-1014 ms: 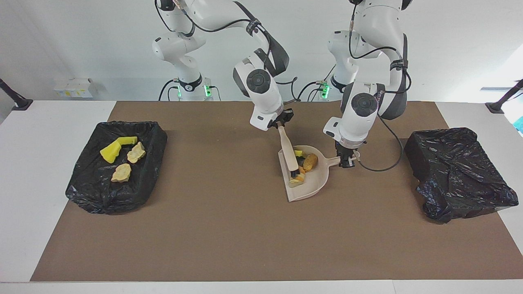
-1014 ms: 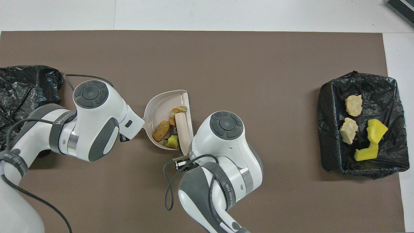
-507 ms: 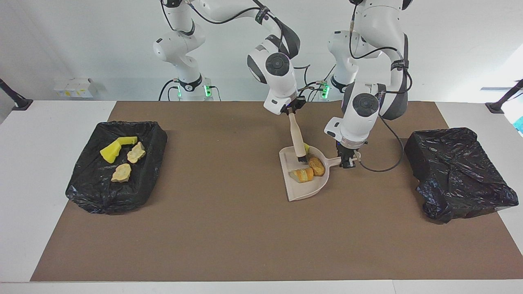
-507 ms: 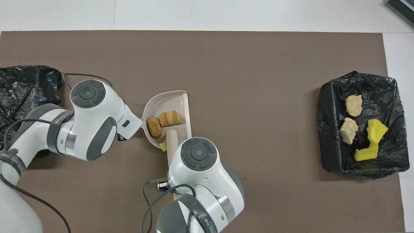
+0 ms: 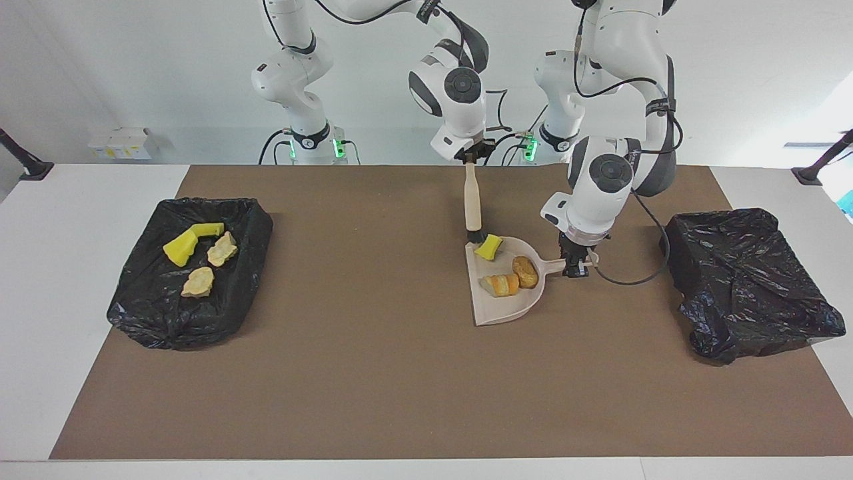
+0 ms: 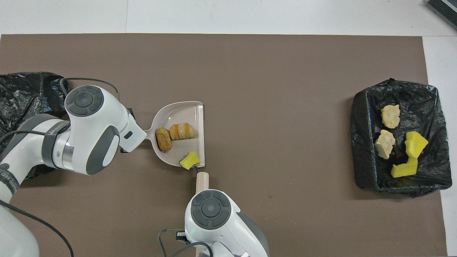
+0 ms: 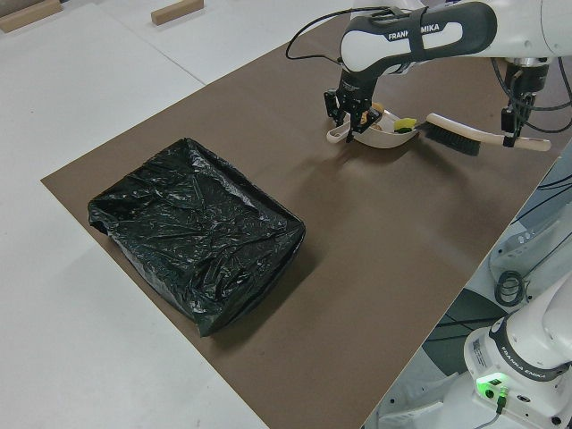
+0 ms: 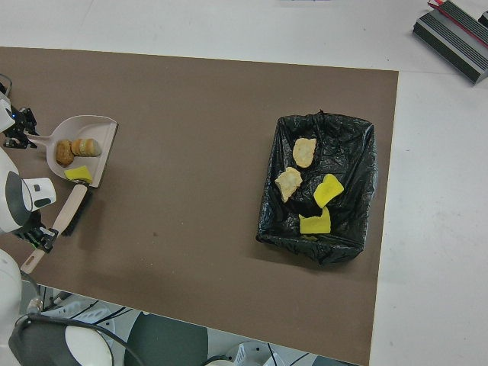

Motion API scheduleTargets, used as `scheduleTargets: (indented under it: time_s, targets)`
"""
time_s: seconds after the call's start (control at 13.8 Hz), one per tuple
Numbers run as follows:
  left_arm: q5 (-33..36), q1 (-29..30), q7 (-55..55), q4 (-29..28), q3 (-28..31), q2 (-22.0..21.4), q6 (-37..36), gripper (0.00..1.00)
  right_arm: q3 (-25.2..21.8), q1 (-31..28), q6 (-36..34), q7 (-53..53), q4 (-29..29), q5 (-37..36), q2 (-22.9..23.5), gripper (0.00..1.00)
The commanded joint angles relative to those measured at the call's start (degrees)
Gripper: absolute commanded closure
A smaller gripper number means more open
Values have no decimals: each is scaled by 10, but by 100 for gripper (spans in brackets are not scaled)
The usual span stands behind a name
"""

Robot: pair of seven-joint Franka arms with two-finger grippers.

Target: Sweep and dump trash in bin

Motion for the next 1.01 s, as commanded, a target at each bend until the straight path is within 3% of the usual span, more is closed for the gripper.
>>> scheduleTargets:
  time_s: [0.0, 0.72, 0.94]
  targets:
    - [9, 23, 42, -13, -3, -4, 22, 100, -2, -6, 2, 10, -41, 3, -27, 100]
    - [1, 59, 124, 12, -4, 11, 17, 100, -3, -17, -4, 16, -20, 3, -23, 100]
    - [2, 59, 140, 8, -4, 9, 12, 100, -1, -17, 22, 16, -20, 4, -22, 100]
